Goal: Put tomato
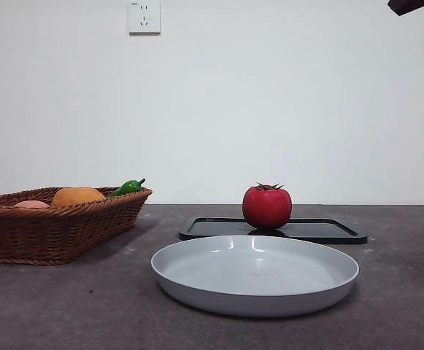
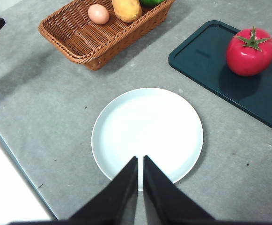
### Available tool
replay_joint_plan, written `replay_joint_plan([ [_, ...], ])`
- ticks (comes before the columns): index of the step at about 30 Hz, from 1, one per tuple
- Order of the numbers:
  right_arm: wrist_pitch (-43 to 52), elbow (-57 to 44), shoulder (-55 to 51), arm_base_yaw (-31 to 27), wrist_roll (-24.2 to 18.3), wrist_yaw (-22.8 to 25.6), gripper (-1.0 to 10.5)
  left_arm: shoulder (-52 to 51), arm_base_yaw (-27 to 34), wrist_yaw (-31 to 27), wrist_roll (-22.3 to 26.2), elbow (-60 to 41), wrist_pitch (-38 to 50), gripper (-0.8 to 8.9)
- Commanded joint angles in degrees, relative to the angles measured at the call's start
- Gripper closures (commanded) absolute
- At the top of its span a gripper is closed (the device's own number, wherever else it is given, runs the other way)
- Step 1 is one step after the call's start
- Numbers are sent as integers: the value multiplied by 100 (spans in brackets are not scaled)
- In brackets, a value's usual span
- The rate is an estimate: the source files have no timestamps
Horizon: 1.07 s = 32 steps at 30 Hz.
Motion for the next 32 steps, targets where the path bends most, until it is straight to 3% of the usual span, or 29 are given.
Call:
replay_joint_plan([
  [1,101,35,26,35,0,13,941,-7,15,-13,-59,-118,-55,806],
  [5,120,15,-240,-321,-380,190,941,-7,15,-13,-59,-118,-55,806],
  [9,612,-343,-730,-1209,-302,155,941,-7,15,-13,-59,-118,-55,806],
  [17,2380,-2184,-2243,-2514,-304,501,941,-7,15,-13,-59,-118,-55,806],
  [22,3134,-3233,-2986,-2841,-299,564,941,-7,15,-13,-59,-118,-55,806],
  [27,3342,-3932,-3539,-2951,-280,935,941,-7,15,-13,-59,-118,-55,806],
  [32,3414,-4433,-3884,-2981,-238,953,941,-7,15,-13,-59,-118,-55,806],
])
